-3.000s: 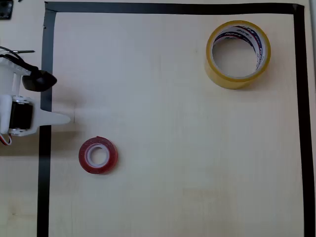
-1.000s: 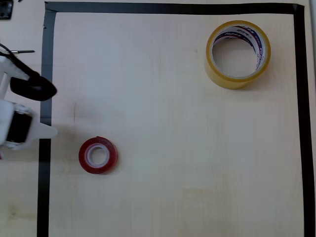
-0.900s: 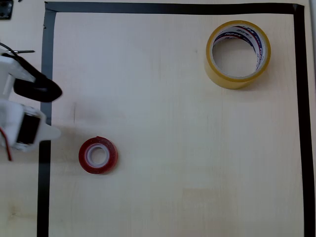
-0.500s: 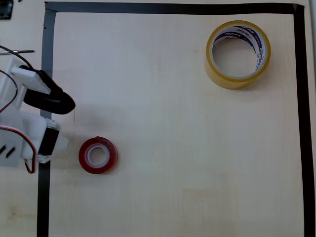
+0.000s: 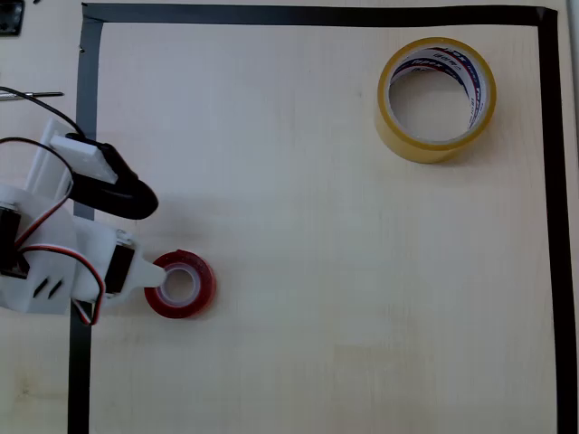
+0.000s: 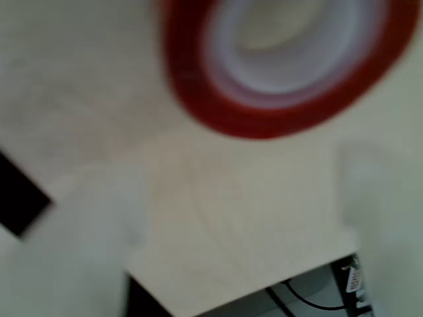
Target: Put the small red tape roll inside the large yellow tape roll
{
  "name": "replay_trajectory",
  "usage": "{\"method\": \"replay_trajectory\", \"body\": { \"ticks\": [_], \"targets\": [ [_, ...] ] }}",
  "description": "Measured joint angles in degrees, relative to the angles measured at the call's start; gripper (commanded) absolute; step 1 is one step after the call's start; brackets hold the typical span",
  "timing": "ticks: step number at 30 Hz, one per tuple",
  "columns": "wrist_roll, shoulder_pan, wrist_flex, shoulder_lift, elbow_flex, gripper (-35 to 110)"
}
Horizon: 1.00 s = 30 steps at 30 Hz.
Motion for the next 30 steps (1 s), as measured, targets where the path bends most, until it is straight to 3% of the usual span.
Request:
{"method": "replay_trajectory", "body": {
  "ticks": [30],
  "targets": [
    [0.0,1.0,-10.3,-9.9,5.2,17]
  ]
}}
